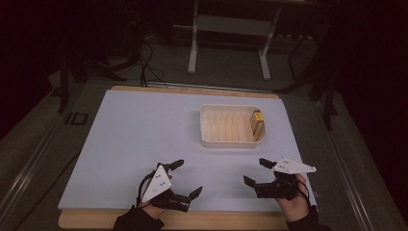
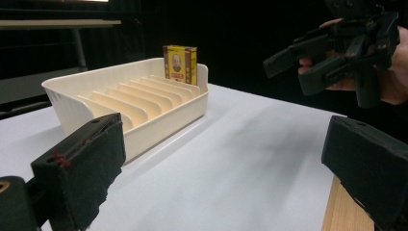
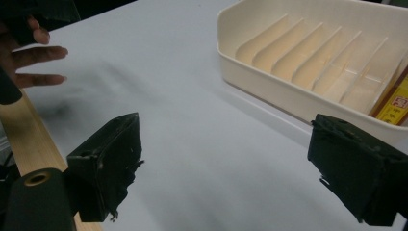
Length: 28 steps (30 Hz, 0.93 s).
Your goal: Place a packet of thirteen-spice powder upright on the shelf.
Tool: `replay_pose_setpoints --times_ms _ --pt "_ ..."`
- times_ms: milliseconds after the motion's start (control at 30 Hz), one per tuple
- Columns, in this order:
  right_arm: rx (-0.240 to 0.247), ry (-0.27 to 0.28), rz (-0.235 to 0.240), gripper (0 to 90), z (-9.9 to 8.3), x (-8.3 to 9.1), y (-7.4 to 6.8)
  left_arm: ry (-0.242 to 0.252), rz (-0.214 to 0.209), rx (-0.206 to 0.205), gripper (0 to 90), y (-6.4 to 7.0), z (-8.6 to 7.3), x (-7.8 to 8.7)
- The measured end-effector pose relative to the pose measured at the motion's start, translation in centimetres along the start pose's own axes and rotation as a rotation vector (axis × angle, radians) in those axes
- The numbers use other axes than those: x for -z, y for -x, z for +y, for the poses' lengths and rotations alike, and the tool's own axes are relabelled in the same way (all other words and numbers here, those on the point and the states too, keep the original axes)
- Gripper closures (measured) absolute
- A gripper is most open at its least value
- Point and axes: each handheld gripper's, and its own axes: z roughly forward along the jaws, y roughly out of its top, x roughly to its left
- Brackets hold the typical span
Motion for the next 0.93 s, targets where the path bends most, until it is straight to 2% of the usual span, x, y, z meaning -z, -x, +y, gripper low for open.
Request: replay_pose_setpoints --times_ms 300,467,933 --pt "0.004 -0.015 -0.010 11.5 -0.9 0.8 0.0 -0.003 -0.005 -0.008 2.1 0.1 -0.1 -0.1" --pt "0.011 -0.042 -0.021 11.5 -1.5 0.5 0.5 -0.002 -0.009 -0.008 2.1 0.2 -0.1 -0.1" --pt "0.002 -0.069 -0.059 11.6 -2.3 0.3 1.7 0.005 -0.017 -0.010 2.1 0.2 -0.1 -0.2"
